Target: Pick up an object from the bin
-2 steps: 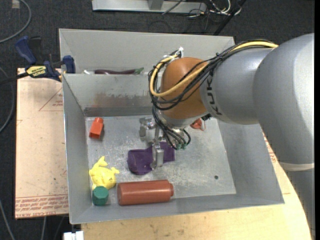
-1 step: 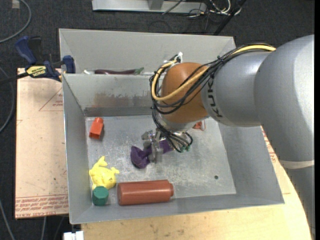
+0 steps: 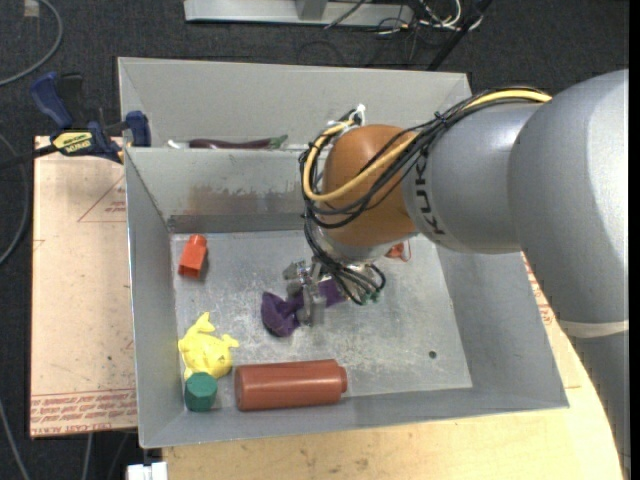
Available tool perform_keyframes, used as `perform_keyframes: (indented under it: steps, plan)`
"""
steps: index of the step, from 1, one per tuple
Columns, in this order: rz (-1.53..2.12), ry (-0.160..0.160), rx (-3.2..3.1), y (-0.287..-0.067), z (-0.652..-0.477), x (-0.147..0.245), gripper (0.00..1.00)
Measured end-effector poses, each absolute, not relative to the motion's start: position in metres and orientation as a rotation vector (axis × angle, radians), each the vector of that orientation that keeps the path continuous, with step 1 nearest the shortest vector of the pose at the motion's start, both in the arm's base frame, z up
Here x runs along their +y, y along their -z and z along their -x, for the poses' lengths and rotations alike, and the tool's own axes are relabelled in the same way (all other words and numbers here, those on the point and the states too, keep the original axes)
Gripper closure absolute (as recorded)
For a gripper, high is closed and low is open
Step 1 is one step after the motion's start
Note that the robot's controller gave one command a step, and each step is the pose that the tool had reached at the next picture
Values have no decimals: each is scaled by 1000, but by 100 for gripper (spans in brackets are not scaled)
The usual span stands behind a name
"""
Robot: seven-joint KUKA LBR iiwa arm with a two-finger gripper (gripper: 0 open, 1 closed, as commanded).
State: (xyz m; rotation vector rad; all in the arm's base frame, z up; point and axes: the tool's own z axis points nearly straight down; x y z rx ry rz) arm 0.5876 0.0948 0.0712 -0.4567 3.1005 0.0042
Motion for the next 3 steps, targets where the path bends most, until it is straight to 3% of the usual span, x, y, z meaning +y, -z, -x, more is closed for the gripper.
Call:
perform_keyframes:
  steps: [1,2,3]
  plan:
    - [417,-6,3103,-163,-589,81,100]
    - [417,-6,3103,-163,-589,81,100]
    - [351,-8,3107,-270,-604,77,100]
